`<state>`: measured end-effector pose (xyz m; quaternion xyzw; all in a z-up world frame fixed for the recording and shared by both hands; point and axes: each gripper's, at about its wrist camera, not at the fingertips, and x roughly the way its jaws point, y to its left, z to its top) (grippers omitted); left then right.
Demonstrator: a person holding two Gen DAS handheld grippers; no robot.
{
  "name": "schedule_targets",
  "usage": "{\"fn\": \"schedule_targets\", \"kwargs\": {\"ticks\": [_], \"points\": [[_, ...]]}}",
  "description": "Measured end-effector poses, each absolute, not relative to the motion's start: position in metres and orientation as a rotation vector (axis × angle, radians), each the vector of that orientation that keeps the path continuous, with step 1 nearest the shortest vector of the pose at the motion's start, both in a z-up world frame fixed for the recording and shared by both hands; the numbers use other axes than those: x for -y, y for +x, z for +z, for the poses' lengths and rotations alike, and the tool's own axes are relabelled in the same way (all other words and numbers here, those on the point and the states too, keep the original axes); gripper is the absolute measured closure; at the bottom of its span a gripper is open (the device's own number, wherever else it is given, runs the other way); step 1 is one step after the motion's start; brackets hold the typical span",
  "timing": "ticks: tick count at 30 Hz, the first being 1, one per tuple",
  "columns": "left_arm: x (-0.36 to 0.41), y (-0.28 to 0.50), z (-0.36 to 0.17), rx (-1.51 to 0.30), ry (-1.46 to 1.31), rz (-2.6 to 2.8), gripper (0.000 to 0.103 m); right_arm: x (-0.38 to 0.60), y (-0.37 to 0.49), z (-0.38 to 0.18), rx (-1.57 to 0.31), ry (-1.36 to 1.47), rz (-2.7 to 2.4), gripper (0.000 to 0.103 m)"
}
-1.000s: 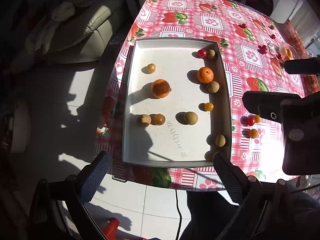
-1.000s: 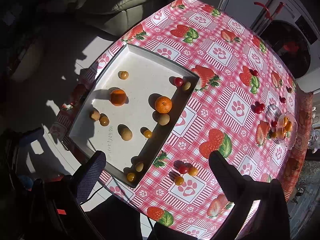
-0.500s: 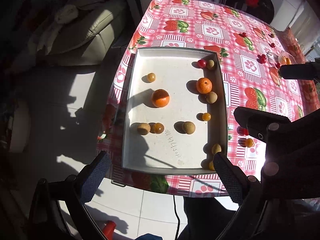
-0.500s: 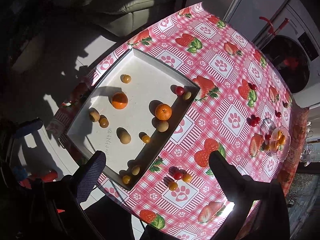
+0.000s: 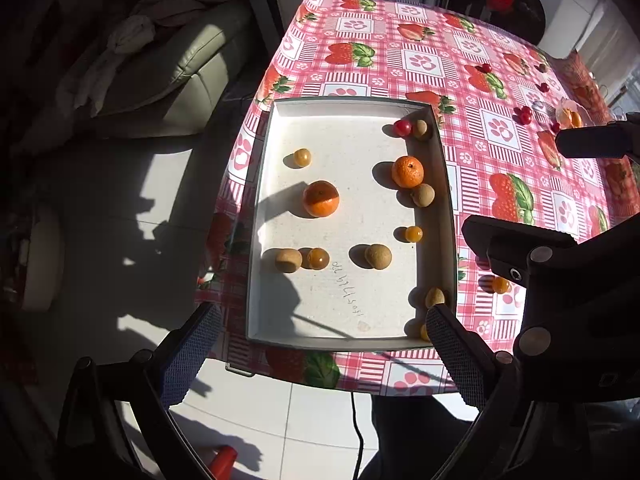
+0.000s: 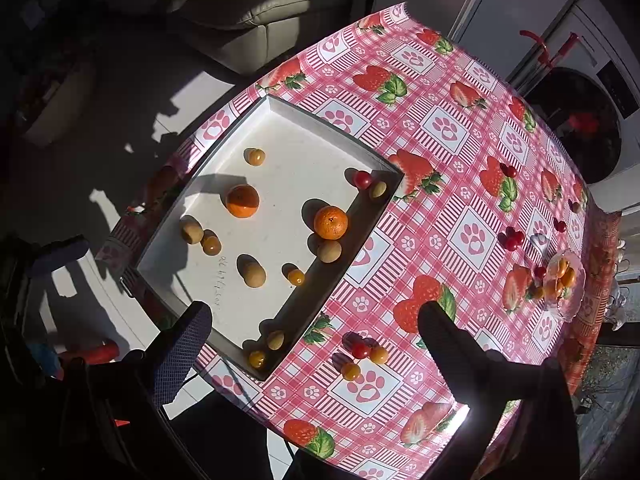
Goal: Organize fruits
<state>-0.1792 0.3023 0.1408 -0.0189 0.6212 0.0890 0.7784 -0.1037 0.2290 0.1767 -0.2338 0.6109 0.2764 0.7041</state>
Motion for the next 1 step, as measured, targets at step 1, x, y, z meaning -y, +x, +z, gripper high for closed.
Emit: {"fn": "schedule_targets", "kwargs": {"ticks": [1], "points": [[-0.3022,-0.1791,0.1404,-1.344,-0.039,0.194,0.000,-0.2287,-0.1037,0.1767,-1.359,-0.520,0.617,0.000]]}}
